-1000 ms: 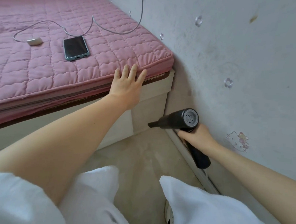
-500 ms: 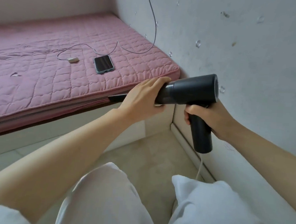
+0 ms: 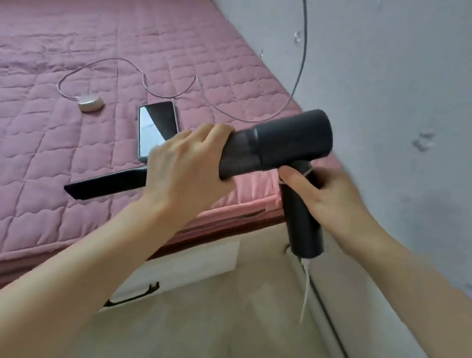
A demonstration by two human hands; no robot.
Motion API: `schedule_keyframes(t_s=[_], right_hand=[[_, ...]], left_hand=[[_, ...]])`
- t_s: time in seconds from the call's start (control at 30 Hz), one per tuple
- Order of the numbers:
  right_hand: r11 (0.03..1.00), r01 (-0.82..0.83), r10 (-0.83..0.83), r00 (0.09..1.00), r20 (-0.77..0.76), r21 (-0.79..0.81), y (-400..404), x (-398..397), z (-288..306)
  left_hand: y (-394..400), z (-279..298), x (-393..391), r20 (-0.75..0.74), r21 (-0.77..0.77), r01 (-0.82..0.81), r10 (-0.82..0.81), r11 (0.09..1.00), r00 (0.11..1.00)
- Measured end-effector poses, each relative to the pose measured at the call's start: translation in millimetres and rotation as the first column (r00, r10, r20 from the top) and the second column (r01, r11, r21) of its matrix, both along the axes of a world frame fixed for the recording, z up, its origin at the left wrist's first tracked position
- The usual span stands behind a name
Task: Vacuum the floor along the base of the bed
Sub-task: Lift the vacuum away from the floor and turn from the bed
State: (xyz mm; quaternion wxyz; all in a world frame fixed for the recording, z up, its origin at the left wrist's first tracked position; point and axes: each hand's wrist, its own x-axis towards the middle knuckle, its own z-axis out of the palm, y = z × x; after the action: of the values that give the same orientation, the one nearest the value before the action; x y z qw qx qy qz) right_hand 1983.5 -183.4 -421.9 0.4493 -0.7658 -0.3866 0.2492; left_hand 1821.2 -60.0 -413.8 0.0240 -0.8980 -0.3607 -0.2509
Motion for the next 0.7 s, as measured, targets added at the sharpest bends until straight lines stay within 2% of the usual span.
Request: schedule_keyframes(t_s=[0.1, 0.2, 0.33, 0.53, 0.7], right_hand=[[1.0, 0.007, -0.006, 1.0, 0.03, -0.029, 31, -16, 29], [0.985, -0.061, 0.072, 0.996, 0.059, -0.161, 46, -36, 71], [0.939, -0.125, 0.131, 0.991, -0.002, -0.32, 60, -72, 141], [0.886, -0.278, 0.271, 0.96, -0.073, -0.372, 73, -152, 291], [0.796, -0.463, 0.454, 0.883, -0.12, -0.389, 74, -236, 408]], left_hand=[[24, 27, -9, -0.058, -0.1, -0.059, 0.054, 0.993, 0.997], [35, 65, -30, -0.089, -0.16, -0.113, 0.1, 0.981, 0.991], [32, 133, -73, -0.138, -0.205, -0.144, 0.118, 0.968, 0.983], [16, 272, -172, -0.127, -0.244, -0.298, 0.275, 0.923, 0.953], [-14, 386, -263, -0.109, -0.274, -0.459, 0.447, 0.845, 0.888]])
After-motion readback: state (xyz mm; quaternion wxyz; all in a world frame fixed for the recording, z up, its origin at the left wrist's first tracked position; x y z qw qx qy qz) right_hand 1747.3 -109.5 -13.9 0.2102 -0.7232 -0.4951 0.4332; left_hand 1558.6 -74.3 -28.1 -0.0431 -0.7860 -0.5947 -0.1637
